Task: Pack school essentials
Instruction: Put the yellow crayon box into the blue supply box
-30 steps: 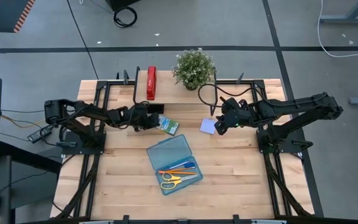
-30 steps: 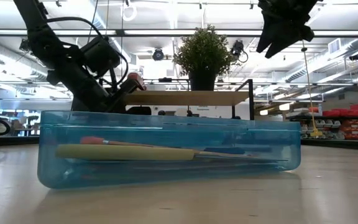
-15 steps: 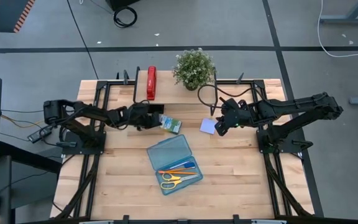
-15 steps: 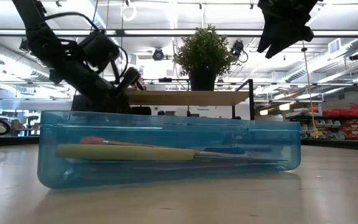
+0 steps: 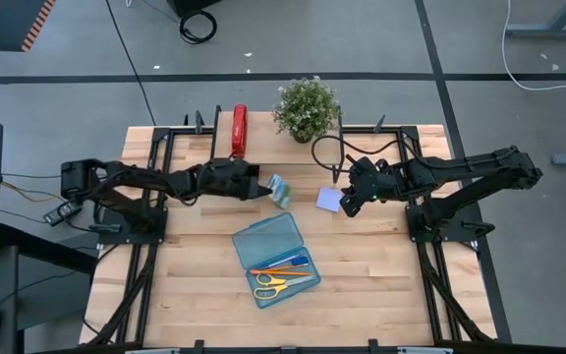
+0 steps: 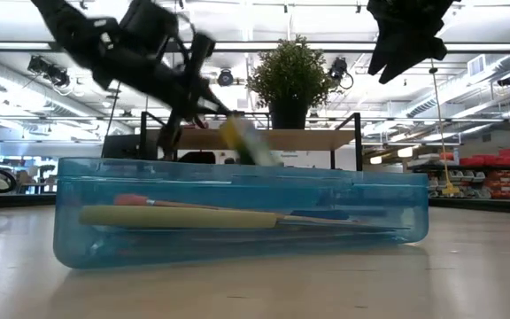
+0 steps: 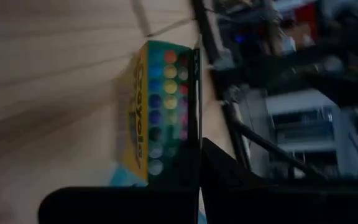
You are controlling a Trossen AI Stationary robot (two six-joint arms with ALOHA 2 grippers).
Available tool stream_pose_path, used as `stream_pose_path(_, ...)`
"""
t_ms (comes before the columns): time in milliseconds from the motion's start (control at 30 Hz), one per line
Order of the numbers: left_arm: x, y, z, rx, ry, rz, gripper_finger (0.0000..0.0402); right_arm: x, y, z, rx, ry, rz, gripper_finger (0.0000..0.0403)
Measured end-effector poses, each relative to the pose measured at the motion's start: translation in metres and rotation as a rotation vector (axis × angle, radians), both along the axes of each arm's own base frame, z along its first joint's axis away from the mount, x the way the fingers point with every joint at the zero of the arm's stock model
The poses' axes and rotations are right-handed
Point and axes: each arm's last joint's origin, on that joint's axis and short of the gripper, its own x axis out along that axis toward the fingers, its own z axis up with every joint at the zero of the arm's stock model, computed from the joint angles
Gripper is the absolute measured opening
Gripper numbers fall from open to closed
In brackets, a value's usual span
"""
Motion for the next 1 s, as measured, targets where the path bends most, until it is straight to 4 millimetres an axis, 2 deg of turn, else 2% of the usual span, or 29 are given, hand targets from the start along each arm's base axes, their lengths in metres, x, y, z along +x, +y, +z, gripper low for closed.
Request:
stream_pose_path(167,0.017,-0.011,0.027,0.089,0.02,-0.126,0.0004,0.0,0.0,0.0,-0.001,0.001,0.0,0.0186)
stream_pose_path(300,0.027,-0.024,0.05,0.185,0.142,-0.264,0.0003,0.0,0.0,0.0,-0.005,0.003,0.005,0.0186)
stream_pose_path(400,0.028,-0.033,0.064,0.265,0.272,-0.355,0.0004,0.0,0.0,0.0,-0.015,0.006,0.008,0.0186)
stream_pose_path(567,0.028,-0.038,0.096,0.394,0.365,-0.392,0.0003,0.0,0.0,0.0,-0.025,0.013,0.023,0.0186)
stream_pose_path(700,0.03,-0.048,0.119,0.478,0.368,-0.385,0.0004,0.0,-0.001,0.0,-0.044,0.02,0.032,0.0186)
stream_pose_path(900,0.027,-0.073,0.129,0.591,0.413,-0.381,0.0004,0.0,-0.001,0.0,-0.055,0.02,0.028,0.0186)
stream_pose_path(1000,0.028,-0.093,0.129,0.652,0.389,-0.457,0.0003,-0.001,0.001,0.0,-0.053,0.025,0.032,0.0186)
